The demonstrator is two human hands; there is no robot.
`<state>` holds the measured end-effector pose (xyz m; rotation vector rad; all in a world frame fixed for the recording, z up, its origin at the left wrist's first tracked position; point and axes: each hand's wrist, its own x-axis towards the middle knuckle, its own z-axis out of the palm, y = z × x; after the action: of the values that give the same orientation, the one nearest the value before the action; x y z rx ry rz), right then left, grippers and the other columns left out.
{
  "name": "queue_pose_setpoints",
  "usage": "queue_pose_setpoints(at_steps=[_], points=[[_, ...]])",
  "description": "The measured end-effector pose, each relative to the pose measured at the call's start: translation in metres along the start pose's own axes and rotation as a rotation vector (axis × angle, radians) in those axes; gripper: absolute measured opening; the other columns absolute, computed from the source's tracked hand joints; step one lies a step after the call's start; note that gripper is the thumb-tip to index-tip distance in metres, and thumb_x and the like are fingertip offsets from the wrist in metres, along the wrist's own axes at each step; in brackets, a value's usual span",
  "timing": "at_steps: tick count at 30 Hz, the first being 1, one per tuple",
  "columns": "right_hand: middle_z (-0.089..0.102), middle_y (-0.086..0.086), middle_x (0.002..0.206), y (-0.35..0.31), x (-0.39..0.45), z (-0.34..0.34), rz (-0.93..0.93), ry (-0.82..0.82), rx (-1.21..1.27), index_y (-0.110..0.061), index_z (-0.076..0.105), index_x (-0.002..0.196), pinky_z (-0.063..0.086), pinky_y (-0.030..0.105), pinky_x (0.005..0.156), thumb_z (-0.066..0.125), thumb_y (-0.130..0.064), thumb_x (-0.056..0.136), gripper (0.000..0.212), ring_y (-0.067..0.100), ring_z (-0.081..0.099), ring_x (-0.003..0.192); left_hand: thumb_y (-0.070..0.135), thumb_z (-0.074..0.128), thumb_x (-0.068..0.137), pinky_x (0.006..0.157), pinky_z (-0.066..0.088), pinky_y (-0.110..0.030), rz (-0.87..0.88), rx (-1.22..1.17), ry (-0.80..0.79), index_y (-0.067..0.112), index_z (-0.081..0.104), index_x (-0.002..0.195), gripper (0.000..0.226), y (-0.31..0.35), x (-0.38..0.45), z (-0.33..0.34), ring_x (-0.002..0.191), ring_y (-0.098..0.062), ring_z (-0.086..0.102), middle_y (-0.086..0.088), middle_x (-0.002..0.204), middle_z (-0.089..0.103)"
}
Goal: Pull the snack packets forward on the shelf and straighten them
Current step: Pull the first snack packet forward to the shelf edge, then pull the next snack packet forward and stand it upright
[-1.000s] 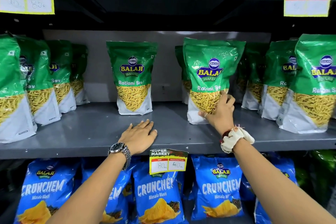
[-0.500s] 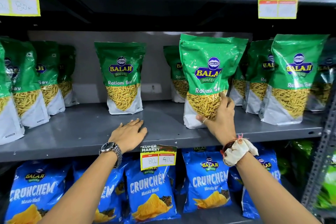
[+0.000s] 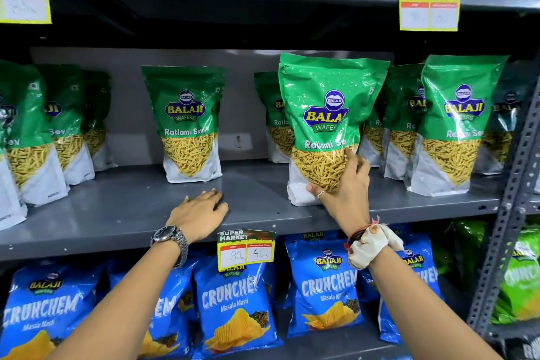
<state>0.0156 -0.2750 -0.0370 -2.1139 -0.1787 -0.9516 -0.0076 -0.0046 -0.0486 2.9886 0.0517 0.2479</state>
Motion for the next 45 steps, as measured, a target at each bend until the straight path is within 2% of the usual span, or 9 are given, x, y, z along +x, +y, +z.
queue_pose_setpoints(at_steps=[7, 10, 12, 14, 19, 28, 32, 41, 45], points=[[0.023, 0.019, 0.146, -0.004, -0.007, 0.003, -0.002, 0.029, -0.024, -0.01, 0.024, 0.143, 0.036, 0.051, 0.104, 0.081, -0.029, 0.067, 0.097, 0.039, 0.029, 0.132, 0.044, 0.024, 0.097, 0.12, 0.014, -0.04, -0.02, -0.041, 0.019, 0.022, 0.028, 0.147, 0.055, -0.003, -0.005, -0.004, 0.146, -0.015, 0.021, 0.005, 0.159, 0.019], [0.019, 0.023, 0.15, -0.013, -0.015, 0.009, -0.117, 0.109, -0.105, -0.007, 0.024, 0.142, 0.025, 0.054, 0.113, 0.073, -0.035, 0.071, 0.09, 0.04, 0.016, 0.139, 0.044, 0.024, 0.097, 0.119, 0.018, -0.04, -0.051, -0.056, 0.055, 0.024, 0.033, 0.144, 0.051, -0.01, -0.017, -0.007, 0.145, -0.018, 0.026, 0.004, 0.158, 0.024], [0.02, 0.021, 0.151, -0.026, -0.021, 0.014, -0.232, 0.133, -0.09, -0.007, 0.03, 0.14, 0.017, 0.047, 0.117, 0.066, -0.034, 0.076, 0.078, 0.037, 0.013, 0.143, 0.042, 0.024, 0.098, 0.118, 0.02, -0.042, -0.08, -0.065, 0.097, 0.025, 0.037, 0.142, 0.049, -0.021, -0.027, -0.01, 0.143, -0.02, 0.03, 0.002, 0.156, 0.029], [0.028, 0.017, 0.15, -0.043, -0.025, 0.022, -0.346, 0.129, -0.069, -0.008, 0.038, 0.136, 0.012, 0.037, 0.118, 0.063, -0.028, 0.078, 0.066, 0.035, 0.017, 0.143, 0.04, 0.025, 0.099, 0.117, 0.022, -0.042, -0.108, -0.065, 0.125, 0.025, 0.039, 0.14, 0.047, -0.038, -0.037, -0.015, 0.141, -0.023, 0.034, -0.001, 0.154, 0.033], [0.046, 0.011, 0.137, -0.085, -0.03, 0.06, -0.45, 0.062, 0.026, -0.009, 0.049, 0.126, 0.027, 0.031, 0.112, 0.063, -0.02, 0.079, 0.05, 0.03, 0.036, 0.133, 0.037, 0.028, 0.099, 0.119, 0.019, -0.043, -0.156, -0.112, 0.135, 0.024, 0.041, 0.14, 0.045, -0.098, -0.049, -0.031, 0.143, -0.021, 0.031, 0.0, 0.154, 0.035], [0.043, 0.018, 0.133, -0.151, -0.021, 0.152, -0.294, -0.179, 0.047, -0.002, 0.042, 0.13, 0.039, 0.042, 0.101, 0.07, -0.023, 0.077, 0.063, 0.036, 0.041, 0.124, 0.039, 0.029, 0.099, 0.116, 0.026, -0.04, -0.205, -0.08, 0.123, 0.025, 0.038, 0.142, 0.047, -0.185, -0.062, -0.055, 0.143, -0.021, 0.03, 0.0, 0.155, 0.031], [0.042, 0.023, 0.129, -0.175, -0.009, 0.201, -0.156, -0.279, 0.069, 0.005, 0.036, 0.129, 0.038, 0.043, 0.1, 0.075, -0.025, 0.073, 0.075, 0.041, 0.042, 0.121, 0.039, 0.028, 0.099, 0.119, 0.018, -0.039, -0.127, -0.103, 0.081, 0.026, 0.037, 0.143, 0.047, -0.208, -0.064, -0.048, 0.144, -0.015, 0.025, 0.004, 0.157, 0.027], [0.017, 0.026, 0.149, -0.212, 0.005, 0.27, 0.164, -0.185, 0.077, 0.006, 0.002, 0.144, 0.028, 0.052, 0.112, 0.081, -0.041, 0.065, 0.121, 0.044, 0.025, 0.135, 0.034, 0.029, 0.095, 0.119, 0.016, -0.041, 0.0, -0.064, 0.197, 0.026, 0.041, 0.14, 0.047, -0.22, -0.058, -0.031, 0.143, -0.015, 0.029, 0.0, 0.156, 0.031], [0.017, 0.025, 0.149, -0.217, 0.004, 0.283, 0.278, -0.123, 0.016, 0.004, 0.001, 0.145, 0.03, 0.054, 0.11, 0.084, -0.047, 0.057, 0.131, 0.043, 0.025, 0.136, 0.034, 0.03, 0.093, 0.119, 0.018, -0.042, 0.003, -0.058, 0.218, 0.024, 0.041, 0.141, 0.05, -0.218, -0.056, -0.028, 0.143, -0.017, 0.029, -0.002, 0.155, 0.032]])
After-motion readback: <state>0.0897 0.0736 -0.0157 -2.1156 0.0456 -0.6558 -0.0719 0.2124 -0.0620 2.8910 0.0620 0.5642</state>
